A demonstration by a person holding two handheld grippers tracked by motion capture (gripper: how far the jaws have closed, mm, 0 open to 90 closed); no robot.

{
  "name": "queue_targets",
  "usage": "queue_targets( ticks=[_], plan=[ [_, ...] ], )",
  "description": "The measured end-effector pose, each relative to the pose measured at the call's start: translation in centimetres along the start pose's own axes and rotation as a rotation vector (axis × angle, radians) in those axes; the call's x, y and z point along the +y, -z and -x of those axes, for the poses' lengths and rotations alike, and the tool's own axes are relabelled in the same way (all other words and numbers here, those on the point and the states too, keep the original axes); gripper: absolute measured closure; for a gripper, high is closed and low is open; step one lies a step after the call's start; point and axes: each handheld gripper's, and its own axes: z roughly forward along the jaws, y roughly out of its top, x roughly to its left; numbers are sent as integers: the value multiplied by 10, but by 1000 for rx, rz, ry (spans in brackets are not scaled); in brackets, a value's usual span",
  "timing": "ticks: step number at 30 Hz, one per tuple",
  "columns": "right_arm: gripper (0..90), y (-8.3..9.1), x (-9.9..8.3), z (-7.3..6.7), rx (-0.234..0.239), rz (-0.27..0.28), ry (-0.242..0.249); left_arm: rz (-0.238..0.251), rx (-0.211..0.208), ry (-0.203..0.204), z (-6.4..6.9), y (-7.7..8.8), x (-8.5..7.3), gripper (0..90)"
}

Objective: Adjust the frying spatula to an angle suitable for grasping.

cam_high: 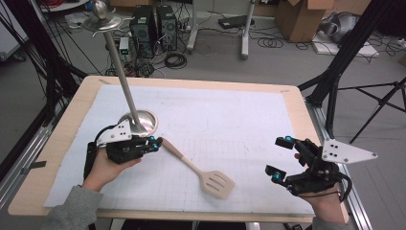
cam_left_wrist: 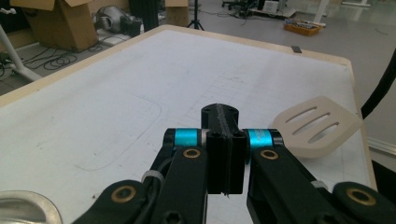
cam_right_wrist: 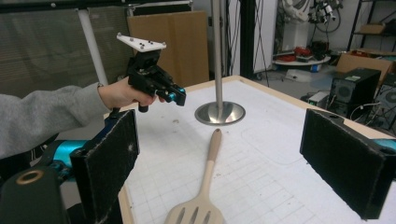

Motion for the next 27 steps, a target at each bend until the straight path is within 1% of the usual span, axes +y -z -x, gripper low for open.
queue_targets(
  ticks=[2, 3, 4, 5, 6, 7, 8, 9, 10, 11, 12, 13, 14, 16, 17, 18, 19, 20, 21, 22, 23, 25, 27],
  plan=[
    [109, 0, 0, 0, -3, -3, -1, -7, -2, -1, 1, -3, -1, 895],
    [109, 0, -1, -2, -5, -13, -3, -23, -8, -11, 2, -9, -3, 896],
    [109, 0, -1, -2, -5, -13, -3, -23, -8, -11, 2, -9, -3, 895],
    [108, 0, -2, -2, -10, -13, 2, -38, -11, -11, 3, -15, -4, 896],
    [108, 1, -2, -3, -9, -16, -3, -38, -11, -11, 3, -15, -4, 895],
    [108, 1, -2, -3, -10, -17, -1, -52, -19, -8, 5, -20, -6, 896],
    [108, 1, -2, -3, -10, -17, -1, -52, -19, -8, 5, -20, -6, 896],
    [109, 2, -3, -3, -12, -17, -2, -66, -32, -8, 5, -24, -9, 896],
    [108, 2, -3, -3, -13, -18, -3, -66, -32, -8, 5, -24, -9, 896],
    [109, 2, -4, -3, -14, -20, -5, -82, -40, -4, 6, -29, -12, 896],
    [109, 2, -4, -3, -14, -20, -5, -82, -40, -4, 6, -29, -12, 896],
    [109, 1, -4, -3, -15, -22, 0, -89, -39, -14, 7, -34, -14, 897],
    [108, 1, -5, -4, -12, -27, -9, -89, -39, -14, 7, -34, -14, 897],
    [109, 0, -5, -4, -16, -30, -7, -93, -51, -4, 9, -40, -14, 896],
    [109, 0, -6, -4, -12, -39, -11, -109, -60, -12, 12, -46, -15, 897],
    [109, 0, -6, -4, -12, -39, -11, -109, -60, -12, 12, -46, -15, 896],
    [108, -1, -6, -4, -13, -40, -5, -118, -68, -15, 14, -52, -15, 896],
    [108, -1, -6, -4, -13, -40, -5, -118, -68, -15, 14, -52, -15, 897],
    [109, -1, -7, -5, -11, -43, -4, -128, -69, -18, 15, -57, -16, 897],
    [108, -1, -7, -5, -13, -42, 0, -128, -69, -18, 15, -57, -16, 896],
    [108, -1, -7, -5, -12, -45, -5, -139, -76, -24, 13, -61, -17, 896],
    [109, -1, -7, -5, -14, -46, -2, -139, -75, -18, 12, -63, -18, 896],
    [109, -3, -8, -4, -14, -49, -7, -153, -71, -12, 10, -68, -21, 896]
  ],
)
